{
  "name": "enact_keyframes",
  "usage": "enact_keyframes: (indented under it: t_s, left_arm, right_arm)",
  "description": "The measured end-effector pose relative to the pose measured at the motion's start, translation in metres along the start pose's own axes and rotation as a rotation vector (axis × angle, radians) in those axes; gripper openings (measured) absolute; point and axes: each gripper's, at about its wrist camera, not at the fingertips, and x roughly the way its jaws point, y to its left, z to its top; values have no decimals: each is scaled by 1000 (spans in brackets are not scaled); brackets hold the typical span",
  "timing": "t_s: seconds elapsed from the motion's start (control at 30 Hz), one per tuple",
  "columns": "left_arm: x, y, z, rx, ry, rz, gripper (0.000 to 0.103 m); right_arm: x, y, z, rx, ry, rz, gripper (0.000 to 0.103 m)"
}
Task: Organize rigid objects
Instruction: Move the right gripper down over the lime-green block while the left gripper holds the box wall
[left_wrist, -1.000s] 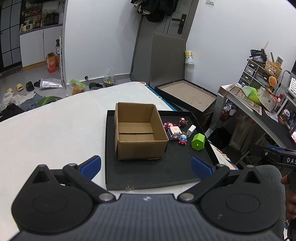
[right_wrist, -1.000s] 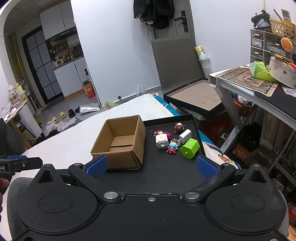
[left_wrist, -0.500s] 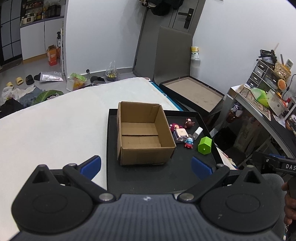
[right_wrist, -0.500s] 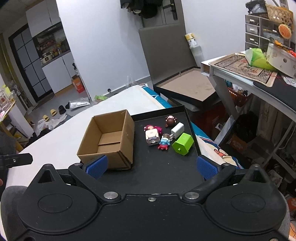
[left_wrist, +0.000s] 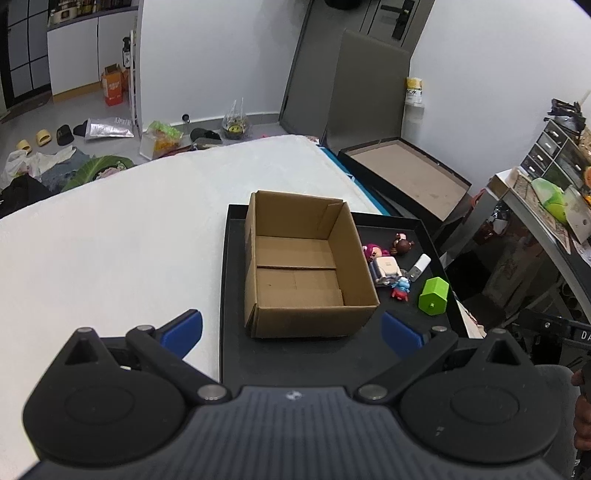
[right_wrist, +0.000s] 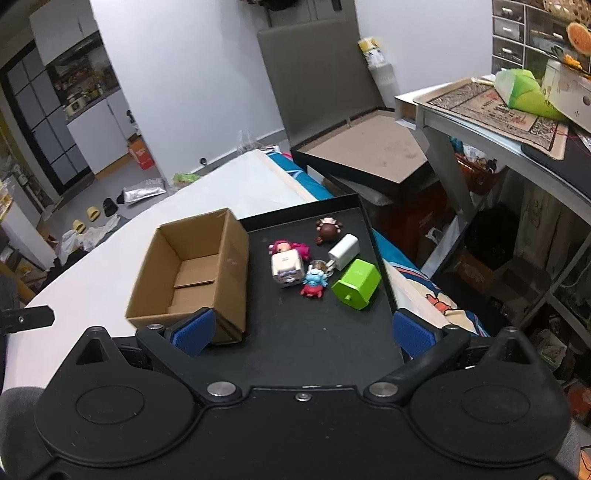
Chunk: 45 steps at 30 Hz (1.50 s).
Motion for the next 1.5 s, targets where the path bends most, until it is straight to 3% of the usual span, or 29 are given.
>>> enact_keyframes:
  t_s: [0.3,0.73,0.93,1.5]
  left_arm:
    - [38,5,18,-15,42,11,100]
    - [87,18,38,-73,104,32,89]
    - [113,31,42,-109,160,57,73]
    - [160,40,40,-134,291,60,50]
  right_arm:
    - [30,-14,18,45,47,-21,102]
    - [87,-40,43,186,153,2,78]
    - [117,-56,48,282,222,-3,65]
    - [185,-81,57,437,352,-45,57]
